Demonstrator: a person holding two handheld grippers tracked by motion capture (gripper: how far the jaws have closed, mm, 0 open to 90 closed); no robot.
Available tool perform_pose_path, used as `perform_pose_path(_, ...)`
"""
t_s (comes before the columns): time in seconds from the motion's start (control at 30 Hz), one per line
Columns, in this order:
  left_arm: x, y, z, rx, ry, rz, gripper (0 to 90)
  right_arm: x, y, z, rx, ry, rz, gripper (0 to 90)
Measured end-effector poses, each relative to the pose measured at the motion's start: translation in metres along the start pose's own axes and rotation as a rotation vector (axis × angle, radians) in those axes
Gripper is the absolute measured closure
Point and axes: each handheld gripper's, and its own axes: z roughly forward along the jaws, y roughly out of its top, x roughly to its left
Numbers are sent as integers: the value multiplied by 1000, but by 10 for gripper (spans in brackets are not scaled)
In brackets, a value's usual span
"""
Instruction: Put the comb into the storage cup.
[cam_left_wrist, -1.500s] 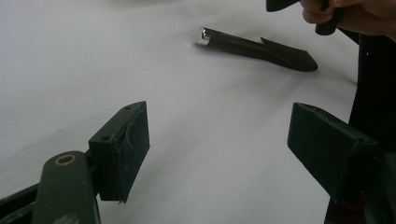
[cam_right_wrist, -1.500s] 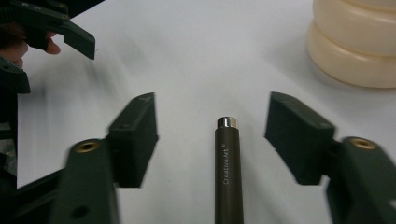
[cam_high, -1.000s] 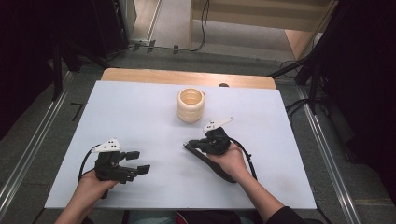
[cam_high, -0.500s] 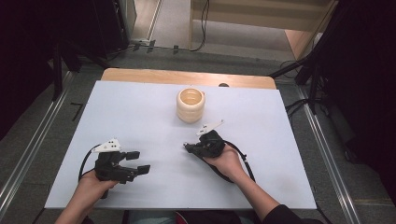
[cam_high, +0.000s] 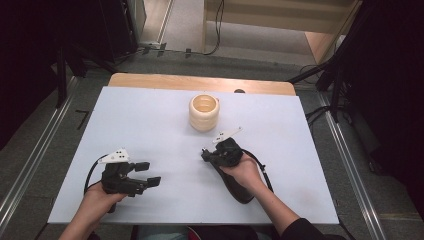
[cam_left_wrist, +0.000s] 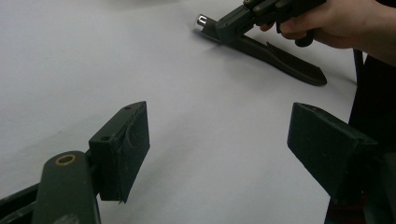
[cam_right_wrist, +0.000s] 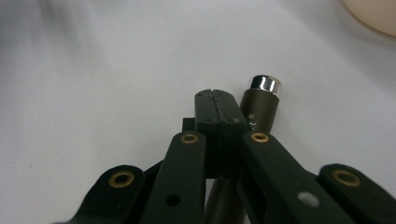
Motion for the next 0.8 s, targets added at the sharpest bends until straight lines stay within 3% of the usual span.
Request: perform_pose_path(0.8,0,0,0,-1,-4,1,219,-24,-11,-9,-14,-59,66,876)
